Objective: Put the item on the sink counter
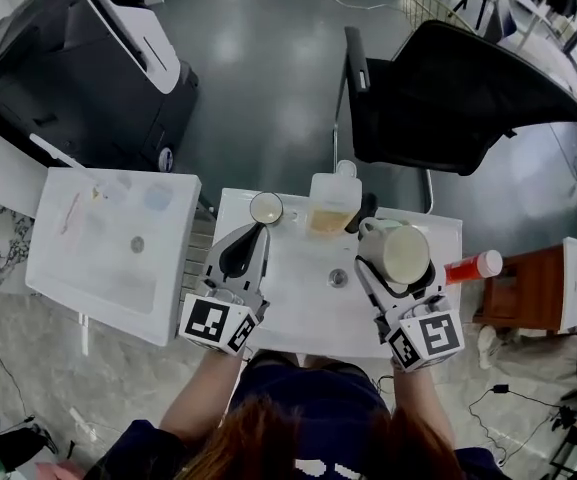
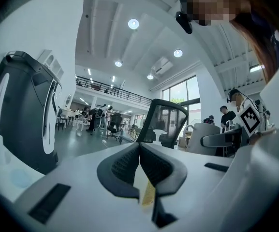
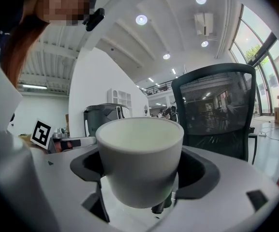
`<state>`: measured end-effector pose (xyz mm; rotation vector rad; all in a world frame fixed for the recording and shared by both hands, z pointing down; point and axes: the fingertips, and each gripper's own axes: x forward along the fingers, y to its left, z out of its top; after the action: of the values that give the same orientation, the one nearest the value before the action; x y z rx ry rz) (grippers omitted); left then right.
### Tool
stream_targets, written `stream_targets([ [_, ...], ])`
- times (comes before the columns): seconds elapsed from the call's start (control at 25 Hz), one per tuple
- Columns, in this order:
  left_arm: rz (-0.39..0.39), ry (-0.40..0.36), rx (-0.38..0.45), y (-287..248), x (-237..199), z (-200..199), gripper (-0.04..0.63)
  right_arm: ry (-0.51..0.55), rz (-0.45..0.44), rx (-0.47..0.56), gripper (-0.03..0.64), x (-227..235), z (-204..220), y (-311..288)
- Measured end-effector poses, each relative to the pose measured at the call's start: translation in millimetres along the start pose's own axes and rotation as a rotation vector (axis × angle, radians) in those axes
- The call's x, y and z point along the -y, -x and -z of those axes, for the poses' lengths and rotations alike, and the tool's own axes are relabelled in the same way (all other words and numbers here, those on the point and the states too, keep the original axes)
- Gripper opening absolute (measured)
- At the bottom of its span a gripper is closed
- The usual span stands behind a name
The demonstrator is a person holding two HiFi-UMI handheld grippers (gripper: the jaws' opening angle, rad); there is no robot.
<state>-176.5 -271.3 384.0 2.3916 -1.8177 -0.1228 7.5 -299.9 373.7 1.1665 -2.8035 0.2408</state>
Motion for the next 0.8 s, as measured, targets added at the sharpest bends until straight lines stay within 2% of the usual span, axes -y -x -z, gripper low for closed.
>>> stream_targets([
  [0.4, 0.051, 0.011, -0.055, -15, -16, 12, 0.021, -0.011, 0.081, -0.019, 0.448, 9, 10, -20],
  [0.8, 0.165, 0.012, -0.081, -42, 23, 30, 0.021, -0.029, 0.185, -0.017, 0.447, 34, 22, 0],
])
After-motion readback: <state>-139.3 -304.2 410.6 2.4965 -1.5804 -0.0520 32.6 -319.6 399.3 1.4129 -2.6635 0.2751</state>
